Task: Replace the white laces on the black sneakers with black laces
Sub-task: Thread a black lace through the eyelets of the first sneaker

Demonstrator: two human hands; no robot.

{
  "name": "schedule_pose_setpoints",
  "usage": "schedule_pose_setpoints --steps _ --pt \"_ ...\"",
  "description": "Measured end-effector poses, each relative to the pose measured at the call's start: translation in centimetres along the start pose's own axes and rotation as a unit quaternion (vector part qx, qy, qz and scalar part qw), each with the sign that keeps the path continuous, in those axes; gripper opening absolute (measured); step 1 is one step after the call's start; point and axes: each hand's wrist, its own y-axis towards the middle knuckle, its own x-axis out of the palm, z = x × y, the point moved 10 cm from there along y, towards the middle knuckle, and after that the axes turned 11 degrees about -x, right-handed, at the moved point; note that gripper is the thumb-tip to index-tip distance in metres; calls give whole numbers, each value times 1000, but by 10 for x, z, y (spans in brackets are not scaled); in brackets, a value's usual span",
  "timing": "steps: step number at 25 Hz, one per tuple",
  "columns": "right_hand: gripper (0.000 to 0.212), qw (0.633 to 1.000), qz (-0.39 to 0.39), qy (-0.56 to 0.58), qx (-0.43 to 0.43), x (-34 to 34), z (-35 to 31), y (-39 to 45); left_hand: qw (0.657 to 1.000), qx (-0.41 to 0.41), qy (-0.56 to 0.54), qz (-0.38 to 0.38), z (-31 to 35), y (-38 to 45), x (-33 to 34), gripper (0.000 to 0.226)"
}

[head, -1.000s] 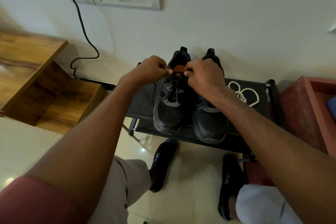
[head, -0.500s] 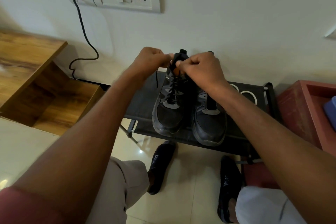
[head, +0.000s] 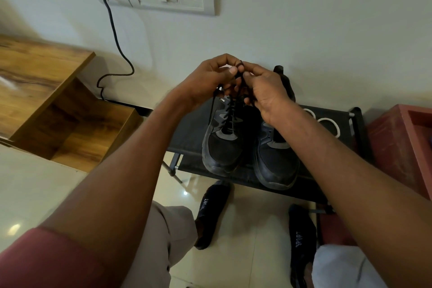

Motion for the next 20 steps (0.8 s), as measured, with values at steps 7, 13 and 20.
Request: schedule_pose_setpoints --steps 7,13,20 --pt "19 995 -59 -46 -65 15 -9 0 994 -104 32 -11 -22 0 1 22" --pt "29 989 -58 -127 -56 5 -9 5 986 -153 -28 59 -26 -1 -11 10" --pt "26 997 -18 -76 7 0 8 9 986 -161 -41 11 -22 -5 -11 12"
